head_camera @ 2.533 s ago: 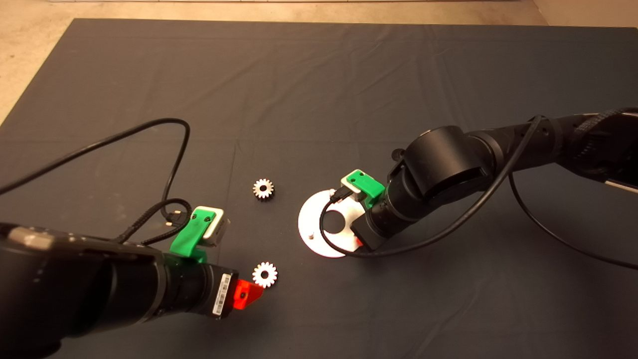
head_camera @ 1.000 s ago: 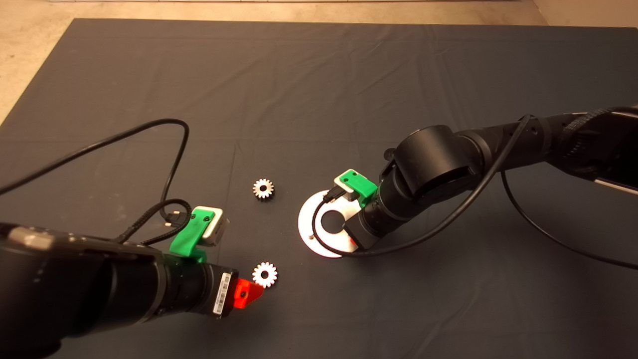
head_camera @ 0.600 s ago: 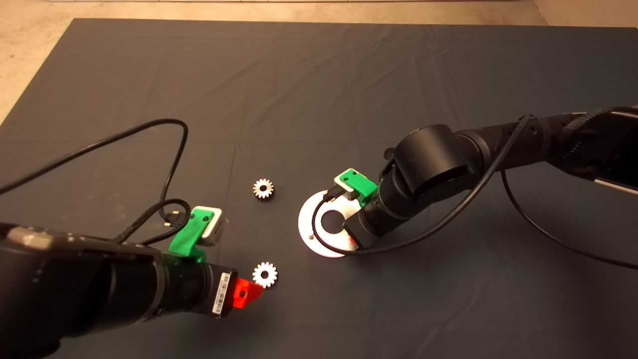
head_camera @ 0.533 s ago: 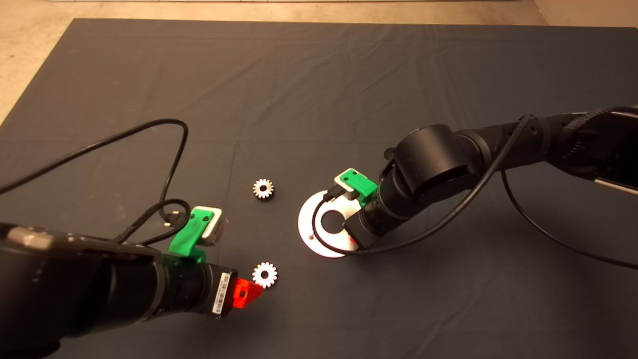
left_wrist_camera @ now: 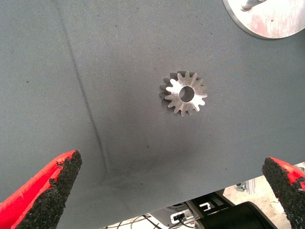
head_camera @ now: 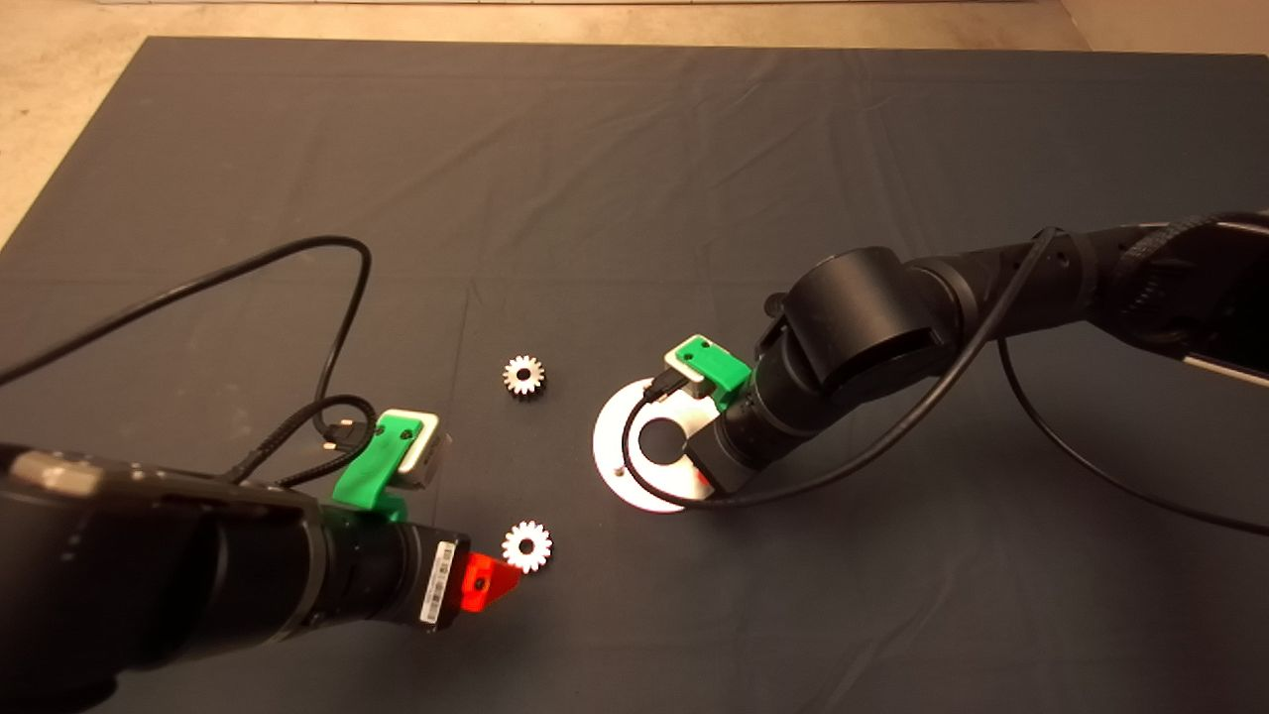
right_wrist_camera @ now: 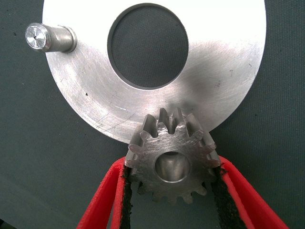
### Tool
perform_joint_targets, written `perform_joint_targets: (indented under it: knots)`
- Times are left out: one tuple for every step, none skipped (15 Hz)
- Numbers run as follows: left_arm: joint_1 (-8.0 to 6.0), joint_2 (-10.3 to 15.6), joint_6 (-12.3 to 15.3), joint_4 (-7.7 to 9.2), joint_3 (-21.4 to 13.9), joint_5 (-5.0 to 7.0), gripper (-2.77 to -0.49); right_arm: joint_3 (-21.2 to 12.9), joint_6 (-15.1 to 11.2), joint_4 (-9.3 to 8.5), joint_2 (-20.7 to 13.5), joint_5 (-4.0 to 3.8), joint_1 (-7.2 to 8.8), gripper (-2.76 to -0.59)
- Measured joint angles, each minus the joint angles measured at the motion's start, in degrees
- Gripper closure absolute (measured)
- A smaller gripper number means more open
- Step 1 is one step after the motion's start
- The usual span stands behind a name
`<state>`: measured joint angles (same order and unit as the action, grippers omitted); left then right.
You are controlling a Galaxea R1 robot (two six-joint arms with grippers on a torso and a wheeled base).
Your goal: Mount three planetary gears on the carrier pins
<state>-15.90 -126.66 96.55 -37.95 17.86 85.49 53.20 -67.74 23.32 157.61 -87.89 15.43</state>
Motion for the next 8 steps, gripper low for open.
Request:
perform_joint_targets:
  knots:
    - [0.0,0.0,0.0,0.0,0.0,0.0,-2.76,0.0,0.1,0.0,0.0,0.0,0.0,-0.99]
    - [0.0,0.0,0.0,0.0,0.0,0.0,-2.76,0.0,0.2,0.0,0.0,0.0,0.0,-0.99]
    - [0.0,0.0,0.0,0.0,0.0,0.0,-2.76,0.1,0.3,0.0,0.0,0.02,0.0,-0.99]
    - [0.0,0.0,0.0,0.0,0.0,0.0,-2.76,0.2,0.4,0.0,0.0,0.08,0.0,-0.99]
    - [0.0,0.0,0.0,0.0,0.0,0.0,-2.76,0.2,0.5,0.0,0.0,0.09,0.02,-0.99]
    - [0.0,0.0,0.0,0.0,0.0,0.0,-2.76,0.3,0.6,0.0,0.0,0.11,0.02,-0.99]
    - [0.0,0.0,0.0,0.0,0.0,0.0,-2.76,0.3,0.7,0.0,0.0,0.16,0.02,-0.99]
    - [0.0,0.0,0.0,0.0,0.0,0.0,-2.76,0.3,0.7,0.02,0.0,0.16,0.01,-0.99]
